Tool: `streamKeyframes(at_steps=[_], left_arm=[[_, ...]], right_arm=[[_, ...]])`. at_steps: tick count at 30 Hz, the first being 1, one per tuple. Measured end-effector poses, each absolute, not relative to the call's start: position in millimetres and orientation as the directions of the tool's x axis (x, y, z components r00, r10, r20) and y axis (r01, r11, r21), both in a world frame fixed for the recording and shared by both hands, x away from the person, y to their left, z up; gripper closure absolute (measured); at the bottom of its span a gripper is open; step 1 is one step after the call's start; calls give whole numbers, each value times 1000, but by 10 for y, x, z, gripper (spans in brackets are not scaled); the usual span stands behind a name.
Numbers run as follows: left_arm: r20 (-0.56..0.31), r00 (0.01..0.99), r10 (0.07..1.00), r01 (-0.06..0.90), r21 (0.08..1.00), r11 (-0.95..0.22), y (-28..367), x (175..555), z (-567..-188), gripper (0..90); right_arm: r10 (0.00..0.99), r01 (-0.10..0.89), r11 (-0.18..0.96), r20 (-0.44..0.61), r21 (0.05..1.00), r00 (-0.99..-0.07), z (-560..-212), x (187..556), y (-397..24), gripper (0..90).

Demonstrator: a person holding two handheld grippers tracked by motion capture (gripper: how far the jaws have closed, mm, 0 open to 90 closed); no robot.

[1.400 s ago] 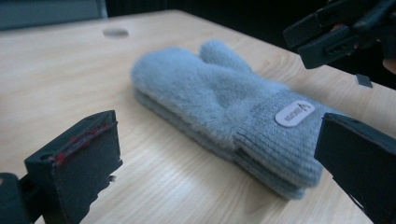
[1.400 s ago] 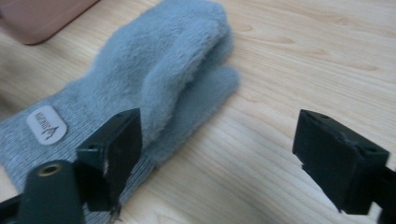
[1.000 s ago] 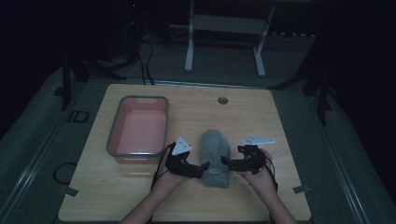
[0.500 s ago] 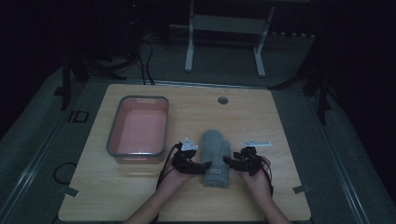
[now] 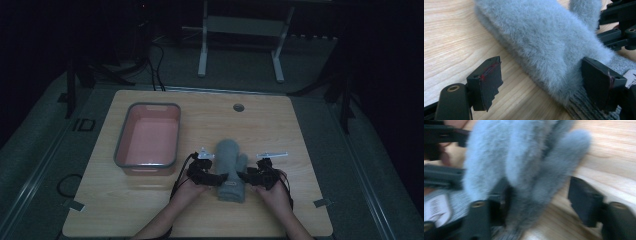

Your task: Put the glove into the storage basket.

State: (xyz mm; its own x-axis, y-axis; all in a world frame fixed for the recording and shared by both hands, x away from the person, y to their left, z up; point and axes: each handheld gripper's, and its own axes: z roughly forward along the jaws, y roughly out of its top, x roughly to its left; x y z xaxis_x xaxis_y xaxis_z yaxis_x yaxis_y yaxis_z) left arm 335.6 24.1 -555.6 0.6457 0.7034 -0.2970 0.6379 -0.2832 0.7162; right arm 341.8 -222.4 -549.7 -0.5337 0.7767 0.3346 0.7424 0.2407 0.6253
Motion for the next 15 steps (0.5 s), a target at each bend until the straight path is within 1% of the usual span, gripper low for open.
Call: streamKeyframes(at_steps=[1, 2, 4, 5, 6, 7, 8, 12, 15], left_arm=[[-302, 646, 701, 640, 715, -282, 238, 3363, -5567, 198], [-310, 643, 701, 645, 712, -277, 234, 3370, -5581, 201], [-341, 645, 685, 660, 700, -273, 230, 3396, -5611, 208], [-347, 648, 678, 659, 701, -270, 222, 3399, -5621, 222], [-351, 654, 671, 658, 700, -275, 213, 3403, -5620, 246], [-366, 660, 656, 663, 694, -279, 202, 3410, -5619, 284], [-383, 662, 644, 670, 688, -280, 190, 3417, -5619, 348], [-435, 681, 589, 678, 678, -284, 193, 3449, -5627, 540], [-416, 701, 579, 655, 696, -294, 176, 3421, -5604, 681]], right_arm=[[758, 749, 237, 365, 618, -541, -5508, 3431, -2233, 483], [743, 742, 246, 371, 623, -557, -5520, 3441, -2239, 524], [718, 756, 238, 414, 610, -559, -5540, 3459, -2261, 592], [704, 757, 239, 429, 608, -566, -5555, 3465, -2272, 636], [699, 757, 243, 432, 607, -571, -5559, 3464, -2275, 659], [696, 754, 246, 431, 609, -575, -5559, 3462, -2275, 674], [696, 750, 255, 422, 610, -580, -5552, 3459, -2270, 686], [703, 736, 279, 391, 617, -594, -5527, 3448, -2245, 720], [703, 730, 271, 389, 628, -596, -5525, 3426, -2244, 744]])
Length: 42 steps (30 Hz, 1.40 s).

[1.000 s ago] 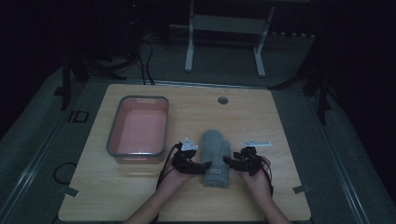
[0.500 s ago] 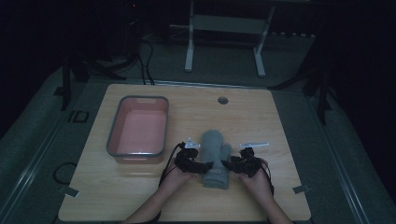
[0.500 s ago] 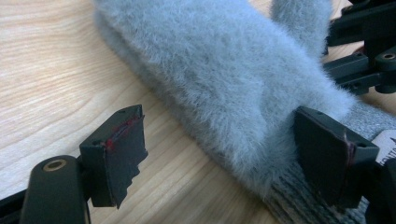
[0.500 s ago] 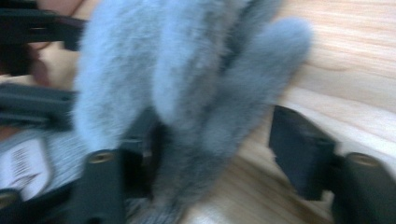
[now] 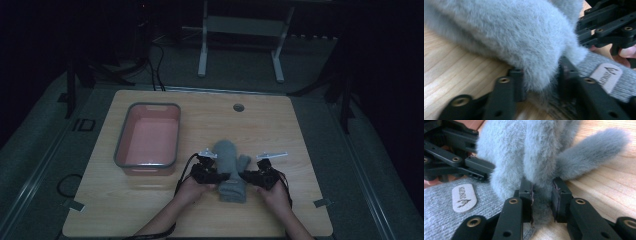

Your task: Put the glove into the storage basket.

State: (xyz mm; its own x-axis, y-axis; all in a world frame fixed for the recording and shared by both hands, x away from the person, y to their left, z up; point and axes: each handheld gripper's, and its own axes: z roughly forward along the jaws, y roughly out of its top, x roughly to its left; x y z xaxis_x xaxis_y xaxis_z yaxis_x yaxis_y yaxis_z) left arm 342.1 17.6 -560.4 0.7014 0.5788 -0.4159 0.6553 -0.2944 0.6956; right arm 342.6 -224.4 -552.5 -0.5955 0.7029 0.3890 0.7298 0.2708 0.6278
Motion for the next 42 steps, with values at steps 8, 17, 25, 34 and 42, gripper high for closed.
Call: streamKeyframes(at_steps=[8, 17, 25, 34, 42], left_arm=[[-426, 704, 568, 651, 707, -277, 194, 3393, -5528, 786], [-399, 740, 542, 610, 738, -290, 227, 3379, -5234, 798], [-380, 768, 515, 574, 765, -291, 319, 3442, -4921, 798], [-317, 797, 514, 521, 791, -321, 511, 3537, -4608, 797], [-286, 791, 541, 503, 808, -307, 780, 3581, -4414, 796]], right_arm=[[705, 712, 275, 368, 646, -606, -5460, 3381, -2243, 779], [683, 688, 251, 379, 681, -624, -5217, 3328, -2288, 793], [662, 650, 219, 378, 728, -647, -4920, 3331, -2277, 796], [645, 606, 207, 358, 768, -675, -4635, 3396, -2116, 797], [621, 573, 211, 345, 792, -704, -4440, 3527, -1860, 798]])
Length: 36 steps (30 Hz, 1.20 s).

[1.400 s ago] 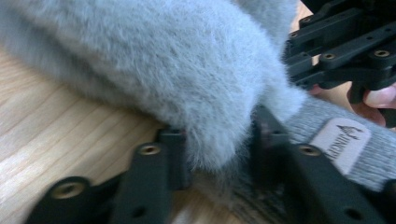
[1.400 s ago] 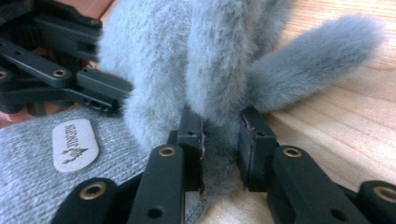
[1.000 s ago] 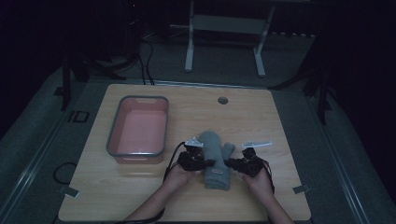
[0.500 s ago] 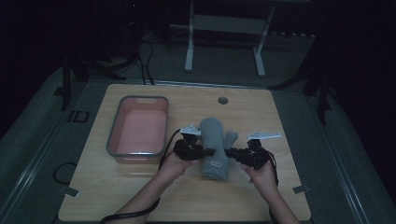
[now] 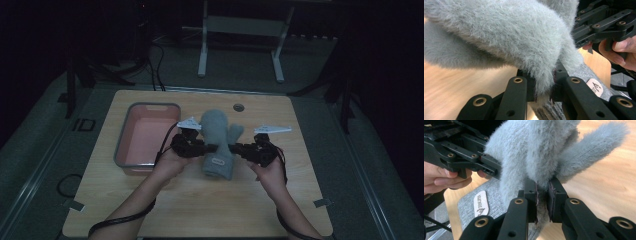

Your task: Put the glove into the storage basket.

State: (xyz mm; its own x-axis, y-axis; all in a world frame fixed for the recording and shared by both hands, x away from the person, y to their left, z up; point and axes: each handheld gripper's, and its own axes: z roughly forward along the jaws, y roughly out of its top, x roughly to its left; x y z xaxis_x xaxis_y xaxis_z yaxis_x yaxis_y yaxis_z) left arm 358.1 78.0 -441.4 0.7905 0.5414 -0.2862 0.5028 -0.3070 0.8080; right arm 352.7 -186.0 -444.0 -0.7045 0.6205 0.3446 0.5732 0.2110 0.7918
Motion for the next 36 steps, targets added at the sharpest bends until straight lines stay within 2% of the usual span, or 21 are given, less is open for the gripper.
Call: streamKeyframes(at_steps=[14, 23, 29, 36], left_arm=[[-230, 751, 619, 498, 813, -302, 1544, 3583, -4121, 796], [-218, 710, 669, 533, 788, -309, 2105, 3642, -3954, 795], [-211, 663, 718, 579, 752, -314, 2414, 3742, -3994, 794], [-243, 602, 761, 649, 704, -288, 2512, 3885, -4306, 795]], right_arm=[[541, 526, 246, 335, 814, -771, -4200, 3772, -1100, 799], [491, 511, 253, 346, 822, -800, -4117, 3942, -500, 799], [491, 529, 271, 357, 804, -795, -4171, 4081, -79, 799], [528, 556, 320, 343, 767, -777, -4420, 4240, 186, 799]])
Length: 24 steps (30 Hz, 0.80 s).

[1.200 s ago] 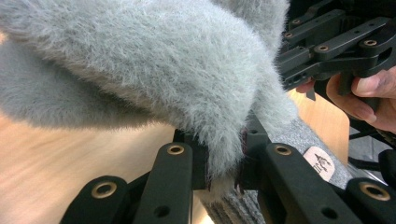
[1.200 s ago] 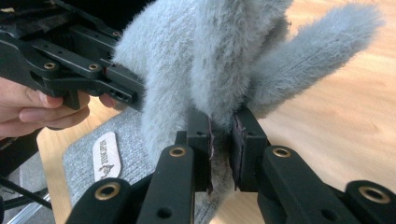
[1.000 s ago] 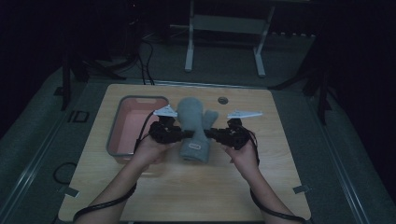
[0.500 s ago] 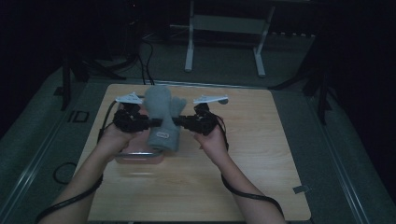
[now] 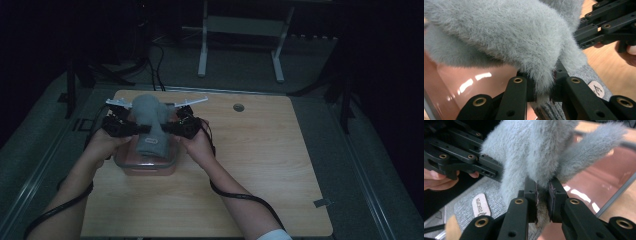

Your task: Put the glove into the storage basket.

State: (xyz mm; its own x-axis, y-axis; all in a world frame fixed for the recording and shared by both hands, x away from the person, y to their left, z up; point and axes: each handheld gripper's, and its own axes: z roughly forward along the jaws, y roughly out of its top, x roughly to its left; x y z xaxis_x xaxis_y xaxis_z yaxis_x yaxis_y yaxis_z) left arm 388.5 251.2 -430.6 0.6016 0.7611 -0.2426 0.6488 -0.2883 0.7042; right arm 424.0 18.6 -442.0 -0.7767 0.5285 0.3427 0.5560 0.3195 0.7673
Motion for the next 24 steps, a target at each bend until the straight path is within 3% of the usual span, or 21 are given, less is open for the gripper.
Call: streamKeyframes(at_steps=[11, 17, 21, 22, 24], left_arm=[[-235, 531, 814, 742, 594, -311, 2377, 4086, -4752, 793], [-214, 504, 837, 776, 537, -330, 2349, 4169, -4858, 787], [-221, 488, 844, 800, 501, -331, 2327, 4200, -4910, 770], [-221, 479, 850, 814, 475, -335, 2307, 4218, -4959, 749], [-203, 470, 859, 817, 469, -336, 2277, 4226, -4965, 695]], right_arm=[[601, 633, 406, 329, 659, -728, -4862, 4441, 317, 797], [635, 625, 478, 249, 618, -731, -4930, 4447, 471, 780], [644, 604, 529, 182, 595, -743, -4904, 4441, 544, 701], [629, 576, 546, 156, 609, -762, -4837, 4426, 547, 629], [620, 560, 550, 147, 619, -771, -4788, 4410, 531, 585]])
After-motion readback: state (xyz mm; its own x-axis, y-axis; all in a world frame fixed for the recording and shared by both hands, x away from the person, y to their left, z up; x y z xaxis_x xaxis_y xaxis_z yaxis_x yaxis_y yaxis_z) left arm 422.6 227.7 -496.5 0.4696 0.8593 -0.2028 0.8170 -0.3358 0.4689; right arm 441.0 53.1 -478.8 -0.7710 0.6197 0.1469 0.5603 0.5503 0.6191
